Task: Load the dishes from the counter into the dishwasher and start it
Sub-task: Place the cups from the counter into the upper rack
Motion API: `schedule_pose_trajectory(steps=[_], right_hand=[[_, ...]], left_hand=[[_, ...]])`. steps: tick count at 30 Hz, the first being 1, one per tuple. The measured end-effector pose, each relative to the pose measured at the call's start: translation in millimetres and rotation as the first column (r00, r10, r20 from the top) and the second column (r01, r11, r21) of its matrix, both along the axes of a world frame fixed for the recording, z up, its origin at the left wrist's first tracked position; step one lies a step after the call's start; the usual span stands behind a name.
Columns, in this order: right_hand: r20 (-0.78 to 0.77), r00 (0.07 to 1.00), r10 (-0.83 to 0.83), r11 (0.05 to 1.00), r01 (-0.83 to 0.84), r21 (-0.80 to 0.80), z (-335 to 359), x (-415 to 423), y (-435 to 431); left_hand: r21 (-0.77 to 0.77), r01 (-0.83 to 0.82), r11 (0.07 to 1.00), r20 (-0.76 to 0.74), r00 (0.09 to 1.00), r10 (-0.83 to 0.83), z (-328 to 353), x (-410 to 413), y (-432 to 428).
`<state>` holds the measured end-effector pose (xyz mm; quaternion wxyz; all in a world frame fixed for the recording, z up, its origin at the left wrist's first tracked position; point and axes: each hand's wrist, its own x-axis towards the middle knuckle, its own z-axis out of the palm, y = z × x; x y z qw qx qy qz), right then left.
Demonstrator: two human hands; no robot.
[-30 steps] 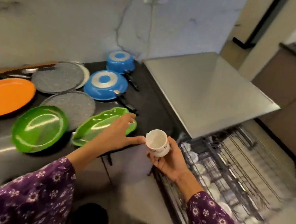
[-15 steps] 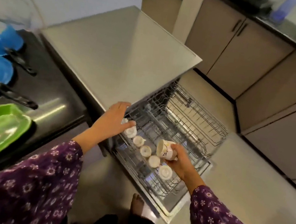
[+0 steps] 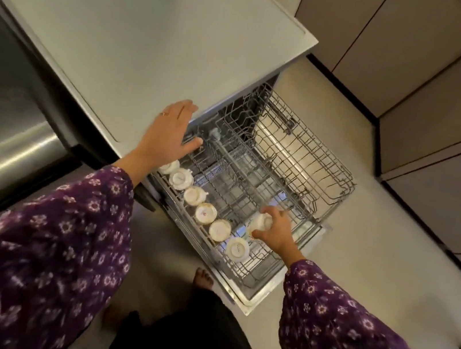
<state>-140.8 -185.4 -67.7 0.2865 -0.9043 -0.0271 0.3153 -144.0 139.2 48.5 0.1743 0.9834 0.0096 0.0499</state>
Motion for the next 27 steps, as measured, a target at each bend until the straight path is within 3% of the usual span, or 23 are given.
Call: schedule_pose_trajectory(steps=[3, 14, 21, 27], right_hand=[[-0.019, 0.987, 0.158, 0.983, -0.159, -0.086, -11, -10, -10], [0.202, 0.946, 0.253, 0.967, -0.254, -0.018, 2, 42, 49], [0.314, 0.838, 0.447, 0.892, -0.444, -0.086, 3, 105, 129], [0.308, 0.746, 0.59, 0.807, -0.561, -0.187, -17, 134, 180]], left_hand=[[0.034, 0.02, 0.999, 0.006, 1.0, -0.02, -8, 0, -8], [0.071, -0.014, 0.997, 0.085, 0.996, 0.008, -7, 37, 8], [0.034, -0.081, 0.996, 0.084, 0.993, 0.078, -9, 56, 37], [-0.075, -0.146, 0.986, 0.138, 0.978, 0.155, -31, 52, 44]])
